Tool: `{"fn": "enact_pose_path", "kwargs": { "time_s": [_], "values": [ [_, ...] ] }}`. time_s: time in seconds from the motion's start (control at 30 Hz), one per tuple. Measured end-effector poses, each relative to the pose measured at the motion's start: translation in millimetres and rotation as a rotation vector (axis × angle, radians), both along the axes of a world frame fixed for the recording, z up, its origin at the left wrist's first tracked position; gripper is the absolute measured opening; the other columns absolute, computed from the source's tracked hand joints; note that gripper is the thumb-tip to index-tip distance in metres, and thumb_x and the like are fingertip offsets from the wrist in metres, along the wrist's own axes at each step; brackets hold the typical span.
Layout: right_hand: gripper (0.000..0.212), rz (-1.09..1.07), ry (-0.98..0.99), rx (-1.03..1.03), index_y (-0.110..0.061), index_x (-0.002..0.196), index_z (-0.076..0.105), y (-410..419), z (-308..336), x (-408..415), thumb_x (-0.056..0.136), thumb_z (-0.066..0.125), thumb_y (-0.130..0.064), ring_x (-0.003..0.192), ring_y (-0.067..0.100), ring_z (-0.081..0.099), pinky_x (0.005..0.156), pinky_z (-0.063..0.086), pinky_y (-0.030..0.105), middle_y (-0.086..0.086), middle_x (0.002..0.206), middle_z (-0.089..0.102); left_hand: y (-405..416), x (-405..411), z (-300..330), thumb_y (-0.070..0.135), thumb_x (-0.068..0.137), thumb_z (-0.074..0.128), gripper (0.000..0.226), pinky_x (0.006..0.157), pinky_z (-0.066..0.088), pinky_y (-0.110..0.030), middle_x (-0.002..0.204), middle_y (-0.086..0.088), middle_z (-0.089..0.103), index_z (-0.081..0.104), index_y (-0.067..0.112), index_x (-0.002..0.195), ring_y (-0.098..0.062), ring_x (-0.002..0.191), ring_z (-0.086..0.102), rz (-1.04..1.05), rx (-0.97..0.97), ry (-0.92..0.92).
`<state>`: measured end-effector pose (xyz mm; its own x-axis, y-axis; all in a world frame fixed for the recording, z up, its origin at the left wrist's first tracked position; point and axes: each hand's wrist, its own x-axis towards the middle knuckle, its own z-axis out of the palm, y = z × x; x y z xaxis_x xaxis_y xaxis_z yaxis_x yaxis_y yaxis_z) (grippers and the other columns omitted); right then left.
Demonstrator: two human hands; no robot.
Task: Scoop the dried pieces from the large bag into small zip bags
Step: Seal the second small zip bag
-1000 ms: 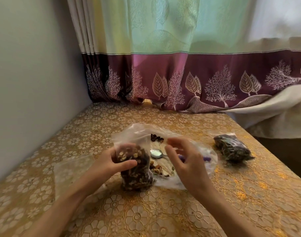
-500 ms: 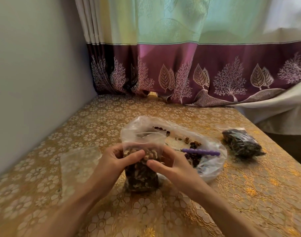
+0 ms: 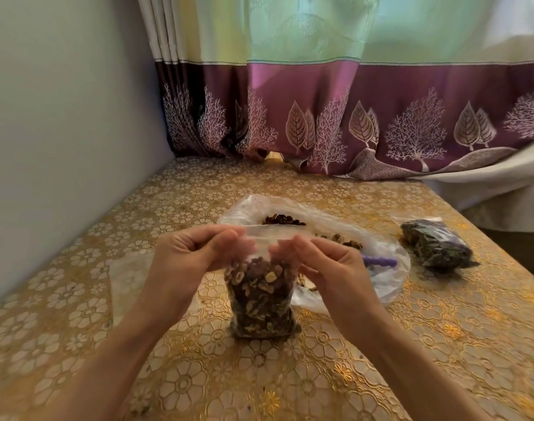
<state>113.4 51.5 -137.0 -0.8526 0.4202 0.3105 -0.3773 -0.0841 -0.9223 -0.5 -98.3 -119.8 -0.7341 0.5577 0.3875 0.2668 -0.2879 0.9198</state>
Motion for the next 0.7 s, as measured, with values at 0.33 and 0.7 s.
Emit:
{"fn": "enact_pose_path", "kwargs": {
  "time_s": [0.33,0.7],
  "values": [
    [0.014,-0.078,-0.012,0.005,-0.014,0.077,0.077,3,4,3,0.075,0.066,-0.022,0.078,0.019,0.067,0.076,0.056,0.025,0.010,0.080,0.073,-10,-7,3,0.027,0.062,0.071,0.024,0.063,0.056,-0.024,0.077,-0.012,0.073,0.075,0.013,0.081,-0.025,0.073,0.071,-0.027,-0.065,0.043],
    [0.019,-0.156,-0.005,0.011,-0.020,0.078,0.078,4,6,5,0.065,0.070,-0.031,0.076,0.015,0.070,0.070,0.056,0.023,0.005,0.077,0.074,-17,-11,7,0.022,0.068,0.067,0.015,0.064,0.056,-0.020,0.080,-0.008,0.074,0.075,0.019,0.081,-0.022,0.076,0.071,-0.055,-0.111,0.108]
  ]
}}
